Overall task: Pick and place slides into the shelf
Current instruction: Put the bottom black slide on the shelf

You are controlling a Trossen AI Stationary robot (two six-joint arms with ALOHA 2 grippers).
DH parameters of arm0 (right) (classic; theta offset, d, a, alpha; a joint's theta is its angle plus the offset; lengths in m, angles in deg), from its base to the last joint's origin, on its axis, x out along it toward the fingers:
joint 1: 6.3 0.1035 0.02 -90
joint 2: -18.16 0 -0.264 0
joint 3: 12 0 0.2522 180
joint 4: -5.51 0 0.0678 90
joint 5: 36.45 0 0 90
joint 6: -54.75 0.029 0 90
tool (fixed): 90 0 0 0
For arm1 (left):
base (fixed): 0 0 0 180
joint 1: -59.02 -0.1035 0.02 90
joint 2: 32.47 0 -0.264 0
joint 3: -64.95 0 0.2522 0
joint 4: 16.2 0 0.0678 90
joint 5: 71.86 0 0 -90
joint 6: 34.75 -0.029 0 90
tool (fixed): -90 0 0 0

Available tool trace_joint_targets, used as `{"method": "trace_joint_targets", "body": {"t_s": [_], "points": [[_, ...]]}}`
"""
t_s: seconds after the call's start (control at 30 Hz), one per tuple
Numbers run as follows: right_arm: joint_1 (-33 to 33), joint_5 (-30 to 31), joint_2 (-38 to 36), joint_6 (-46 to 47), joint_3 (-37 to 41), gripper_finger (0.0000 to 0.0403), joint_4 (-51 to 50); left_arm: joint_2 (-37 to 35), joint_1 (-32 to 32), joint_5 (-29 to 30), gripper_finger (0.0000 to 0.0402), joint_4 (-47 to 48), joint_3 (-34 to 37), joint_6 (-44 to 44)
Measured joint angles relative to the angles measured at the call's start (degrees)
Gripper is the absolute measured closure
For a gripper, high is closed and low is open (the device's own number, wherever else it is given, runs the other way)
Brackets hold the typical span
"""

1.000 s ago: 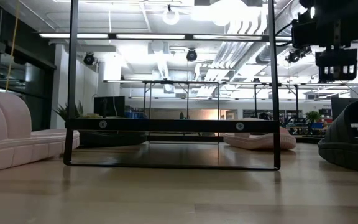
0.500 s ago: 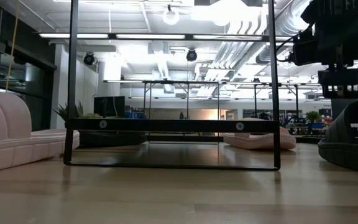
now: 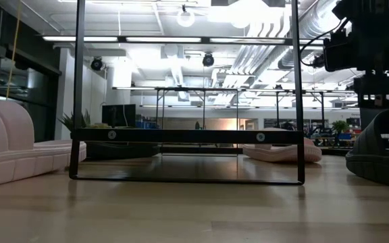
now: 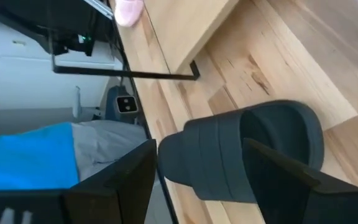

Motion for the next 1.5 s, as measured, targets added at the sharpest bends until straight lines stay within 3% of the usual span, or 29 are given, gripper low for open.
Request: {"method": "trace_joint_targets", "body": {"t_s": [0.3, 0.8, 1.2, 1.5], "points": [[5.3, 2.7, 5.7, 1.3, 0.0, 0.0174, 5.7, 0.0, 0.0, 0.0, 0.0229, 0.0, 0.0, 0.1], [7.6, 3.5, 14.9, 2.6, 0.1, 0.0174, 16.0, 1.8, 0.0, -0.4, 0.0229, 0.1, 0.0, 0.8], [7.7, 4.5, 16.1, 15.8, 13.5, 0.0174, 42.6, 1.8, 0.0, -0.2, 0.0229, 0.4, 0.0, 1.0], [12.4, 7.3, 16.1, 16.6, 13.7, 0.0174, 41.1, 1.8, 0.0, -0.2, 0.0229, 0.4, 0.0, 1.1]]}}
